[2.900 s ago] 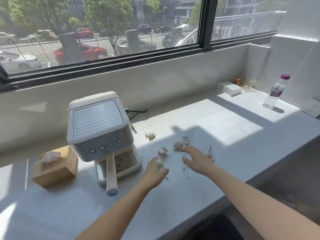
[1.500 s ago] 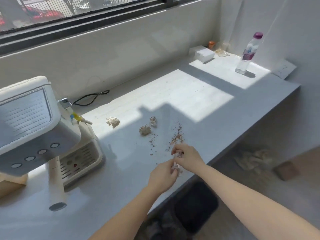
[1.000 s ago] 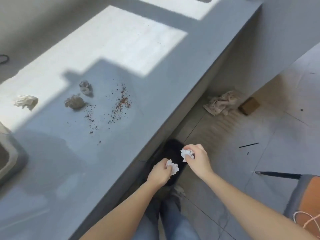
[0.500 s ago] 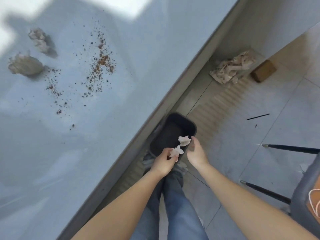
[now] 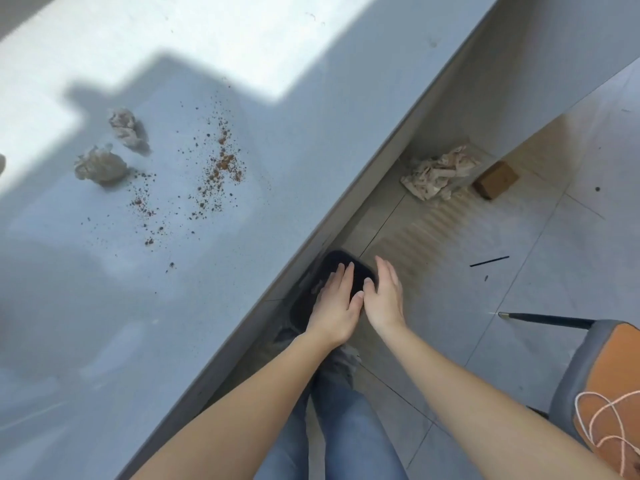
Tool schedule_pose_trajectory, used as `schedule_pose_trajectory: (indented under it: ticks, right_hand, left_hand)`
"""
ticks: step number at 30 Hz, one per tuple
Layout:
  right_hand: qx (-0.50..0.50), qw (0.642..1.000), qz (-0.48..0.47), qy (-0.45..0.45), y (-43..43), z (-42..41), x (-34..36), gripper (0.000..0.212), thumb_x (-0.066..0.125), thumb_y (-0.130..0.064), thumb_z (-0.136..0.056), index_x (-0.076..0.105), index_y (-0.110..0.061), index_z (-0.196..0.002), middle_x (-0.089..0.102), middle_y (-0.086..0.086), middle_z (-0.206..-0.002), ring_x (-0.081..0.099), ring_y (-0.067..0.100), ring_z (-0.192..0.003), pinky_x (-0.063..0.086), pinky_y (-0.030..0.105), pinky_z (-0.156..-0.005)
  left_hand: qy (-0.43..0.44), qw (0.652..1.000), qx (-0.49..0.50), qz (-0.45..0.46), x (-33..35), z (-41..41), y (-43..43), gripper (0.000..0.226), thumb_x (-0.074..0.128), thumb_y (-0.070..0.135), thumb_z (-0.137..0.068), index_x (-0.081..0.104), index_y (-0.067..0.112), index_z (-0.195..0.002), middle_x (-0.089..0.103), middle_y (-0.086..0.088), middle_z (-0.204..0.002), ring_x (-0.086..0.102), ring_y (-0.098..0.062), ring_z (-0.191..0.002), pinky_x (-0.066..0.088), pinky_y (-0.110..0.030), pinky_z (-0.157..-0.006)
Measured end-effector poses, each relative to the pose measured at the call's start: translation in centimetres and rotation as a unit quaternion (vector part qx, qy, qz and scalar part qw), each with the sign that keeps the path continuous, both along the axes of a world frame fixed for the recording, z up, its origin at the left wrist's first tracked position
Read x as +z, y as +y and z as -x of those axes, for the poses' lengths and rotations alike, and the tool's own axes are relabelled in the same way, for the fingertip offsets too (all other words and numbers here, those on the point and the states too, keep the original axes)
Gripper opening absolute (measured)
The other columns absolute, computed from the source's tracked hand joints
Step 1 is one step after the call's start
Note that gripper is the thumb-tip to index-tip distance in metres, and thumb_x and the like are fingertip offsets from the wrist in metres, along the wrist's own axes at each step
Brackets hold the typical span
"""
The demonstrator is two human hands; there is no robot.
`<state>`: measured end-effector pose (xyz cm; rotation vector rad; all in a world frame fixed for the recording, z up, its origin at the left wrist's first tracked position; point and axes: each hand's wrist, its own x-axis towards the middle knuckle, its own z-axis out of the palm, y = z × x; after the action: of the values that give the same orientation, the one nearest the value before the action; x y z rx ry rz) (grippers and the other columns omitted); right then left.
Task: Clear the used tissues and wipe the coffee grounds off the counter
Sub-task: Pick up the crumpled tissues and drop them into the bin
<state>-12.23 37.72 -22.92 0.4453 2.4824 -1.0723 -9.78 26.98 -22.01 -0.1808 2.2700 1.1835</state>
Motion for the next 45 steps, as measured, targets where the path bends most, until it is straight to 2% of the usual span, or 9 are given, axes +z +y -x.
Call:
schedule_pose_trajectory:
  ticks: [7, 10, 13, 16, 21, 28, 33, 41, 45]
  right_hand:
    - [0.053, 0.981, -0.009, 0.185, 0.2, 3.9, 8.9, 0.052, 0.040, -0.016, -0.096, 0.027, -0.027, -0.146, 0.017, -0.003, -0.158, 0.011, 0.016, -0.145, 0.014, 0.041, -0.119]
    - [0.096, 0.973, -0.002, 0.212, 0.1, 4.4, 12.0, 0.053, 0.041, -0.021, -0.097, 0.023, -0.031, -0.146, 0.013, -0.007, -0.159, 0.005, 0.012, -0.146, 0.011, 0.041, -0.119]
    - [0.155, 0.960, -0.002, 0.233, -0.8, 5.4, 14.5, 0.055, 0.042, -0.026, -0.097, 0.020, -0.033, -0.147, 0.010, -0.009, -0.159, 0.002, 0.011, -0.146, 0.008, 0.036, -0.118]
    - [0.198, 0.949, 0.017, 0.246, -3.4, 7.1, 16.6, 0.056, 0.042, -0.027, -0.097, 0.019, -0.034, -0.147, 0.008, -0.010, -0.159, 0.004, 0.010, -0.146, 0.011, 0.034, -0.117]
    - [0.292, 0.921, 0.034, 0.255, -9.3, 9.4, 18.7, 0.054, 0.042, -0.032, -0.098, 0.019, -0.035, -0.147, 0.010, -0.011, -0.159, 0.011, 0.010, -0.145, 0.015, 0.029, -0.111]
    - [0.379, 0.896, 0.078, 0.216, -18.5, 10.6, 19.1, 0.052, 0.046, -0.027, -0.095, 0.029, -0.035, -0.144, 0.010, -0.014, -0.158, 0.028, 0.011, -0.139, 0.039, 0.032, -0.102]
    - [0.425, 0.885, 0.053, 0.182, -23.4, 12.3, 18.2, 0.053, 0.045, -0.028, -0.096, 0.026, -0.032, -0.145, 0.015, -0.011, -0.158, 0.016, 0.010, -0.144, 0.028, 0.036, -0.112]
    - [0.467, 0.868, -0.008, 0.170, -29.5, 16.1, 16.3, 0.048, 0.042, -0.028, -0.097, 0.031, -0.030, -0.144, 0.021, -0.004, -0.156, 0.019, 0.017, -0.142, 0.031, 0.038, -0.108]
    - [0.479, 0.860, -0.070, 0.163, -31.0, 17.1, 14.9, 0.045, 0.043, -0.022, -0.096, 0.037, -0.027, -0.141, 0.029, -0.001, -0.153, 0.027, 0.022, -0.138, 0.039, 0.042, -0.103]
  left_hand:
    - [0.161, 0.987, 0.022, -0.019, 8.2, 2.7, 0.3, 0.057, 0.027, 0.035, -0.102, 0.001, 0.019, -0.150, -0.001, -0.001, -0.160, -0.005, -0.011, -0.146, 0.001, -0.029, -0.118]
    - [0.222, 0.975, 0.026, 0.006, 11.5, 2.6, -0.5, 0.059, 0.030, 0.036, -0.101, 0.000, 0.021, -0.150, -0.004, 0.003, -0.159, -0.009, -0.010, -0.145, -0.004, -0.023, -0.115]
    - [0.258, 0.963, 0.034, 0.066, 14.2, 2.8, -2.2, 0.064, 0.033, 0.040, -0.099, 0.000, 0.019, -0.150, -0.004, -0.001, -0.159, -0.007, -0.015, -0.146, -0.004, -0.026, -0.116]
    - [0.255, 0.958, 0.081, 0.105, 16.6, 3.2, -4.9, 0.068, 0.036, 0.043, -0.098, -0.001, 0.020, -0.150, -0.004, -0.001, -0.160, -0.007, -0.016, -0.146, 0.001, -0.035, -0.120]
    - [0.266, 0.943, 0.154, 0.128, 19.1, 2.8, -10.2, 0.066, 0.037, 0.043, -0.098, 0.002, 0.024, -0.150, -0.002, 0.005, -0.160, -0.004, -0.013, -0.146, 0.003, -0.034, -0.119]
    - [0.215, 0.927, 0.246, 0.182, 18.8, 2.7, -19.7, 0.067, 0.043, 0.043, -0.095, 0.009, 0.023, -0.150, 0.005, 0.003, -0.160, 0.005, -0.014, -0.146, 0.014, -0.038, -0.117]
    - [0.180, 0.922, 0.289, 0.183, 16.9, 3.9, -25.3, 0.064, 0.050, 0.039, -0.093, 0.020, 0.022, -0.148, 0.019, 0.004, -0.158, 0.014, -0.013, -0.145, 0.025, -0.036, -0.112]
    - [0.179, 0.915, 0.326, 0.158, 14.3, 7.1, -29.6, 0.049, 0.056, 0.032, -0.089, 0.038, 0.027, -0.134, 0.040, 0.007, -0.137, 0.050, -0.015, -0.114, 0.048, -0.035, -0.084]
    - [0.172, 0.919, 0.309, 0.172, 12.9, 8.2, -30.6, 0.036, 0.058, 0.031, -0.087, 0.051, 0.028, -0.122, 0.048, 0.007, -0.122, 0.055, -0.014, -0.106, 0.046, -0.030, -0.075]
